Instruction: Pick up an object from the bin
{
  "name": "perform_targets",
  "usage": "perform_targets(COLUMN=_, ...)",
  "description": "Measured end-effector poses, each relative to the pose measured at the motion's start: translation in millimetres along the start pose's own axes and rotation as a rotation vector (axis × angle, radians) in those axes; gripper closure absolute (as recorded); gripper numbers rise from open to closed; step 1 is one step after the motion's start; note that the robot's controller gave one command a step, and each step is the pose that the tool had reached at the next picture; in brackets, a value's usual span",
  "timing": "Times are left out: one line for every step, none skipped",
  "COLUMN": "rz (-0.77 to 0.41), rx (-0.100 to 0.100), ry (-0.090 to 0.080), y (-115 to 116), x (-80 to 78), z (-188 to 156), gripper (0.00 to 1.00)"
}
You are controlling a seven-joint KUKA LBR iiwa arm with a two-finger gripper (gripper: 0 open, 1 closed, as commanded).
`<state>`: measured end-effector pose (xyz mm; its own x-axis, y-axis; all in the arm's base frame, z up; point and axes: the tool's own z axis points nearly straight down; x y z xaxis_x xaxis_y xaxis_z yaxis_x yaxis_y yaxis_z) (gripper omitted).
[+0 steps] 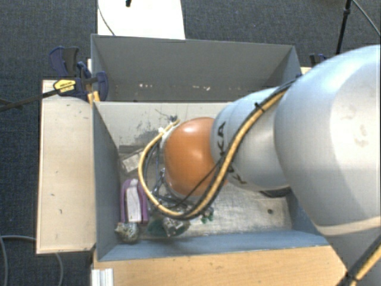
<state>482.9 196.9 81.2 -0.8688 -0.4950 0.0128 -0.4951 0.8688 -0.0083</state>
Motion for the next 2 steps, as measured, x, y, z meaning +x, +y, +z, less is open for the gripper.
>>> perform_targets(rz=0.007, rx=-0.005, ry=-0.017, y=-2.7, x=-0.3, z=-37.4, gripper=1.0)
perform_targets(rz=0.015, rx=-0.007, ry=-0.022, y=-3.8, x=-1.4, z=-112.6, gripper=1.0)
